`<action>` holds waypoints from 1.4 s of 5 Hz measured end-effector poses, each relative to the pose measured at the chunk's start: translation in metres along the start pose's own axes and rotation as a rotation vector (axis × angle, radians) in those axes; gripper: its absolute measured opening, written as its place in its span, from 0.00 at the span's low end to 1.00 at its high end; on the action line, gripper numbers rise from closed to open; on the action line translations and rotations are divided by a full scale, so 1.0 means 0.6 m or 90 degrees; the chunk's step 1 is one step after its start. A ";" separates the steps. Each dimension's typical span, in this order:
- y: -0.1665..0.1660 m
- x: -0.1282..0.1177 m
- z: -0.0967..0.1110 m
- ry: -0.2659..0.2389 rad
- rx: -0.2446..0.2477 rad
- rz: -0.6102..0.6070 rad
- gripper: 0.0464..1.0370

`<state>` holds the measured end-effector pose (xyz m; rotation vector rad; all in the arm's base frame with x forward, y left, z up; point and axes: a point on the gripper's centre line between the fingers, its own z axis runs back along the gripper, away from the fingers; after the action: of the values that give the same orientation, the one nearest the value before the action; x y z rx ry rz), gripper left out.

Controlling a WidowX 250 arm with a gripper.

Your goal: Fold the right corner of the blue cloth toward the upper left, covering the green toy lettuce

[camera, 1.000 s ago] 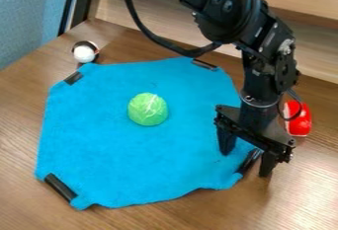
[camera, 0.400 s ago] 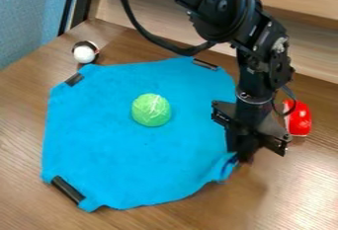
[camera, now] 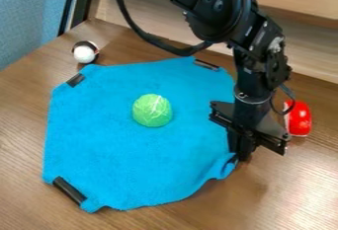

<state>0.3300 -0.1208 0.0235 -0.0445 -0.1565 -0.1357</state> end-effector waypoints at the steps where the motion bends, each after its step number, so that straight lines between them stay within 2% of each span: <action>1: -0.002 -0.002 0.001 0.000 -0.005 -0.008 0.02; 2: -0.006 -0.016 0.006 0.000 -0.029 -0.024 0.02; 3: 0.000 -0.028 0.039 -0.012 -0.049 -0.025 0.02; 4: 0.031 -0.024 0.085 -0.048 -0.060 0.006 0.02; 5: 0.061 -0.020 0.112 -0.064 -0.063 0.030 0.02; 7: 0.146 -0.022 0.121 -0.054 -0.051 0.091 0.02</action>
<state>0.3184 -0.0282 0.0900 -0.1413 -0.2319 0.0023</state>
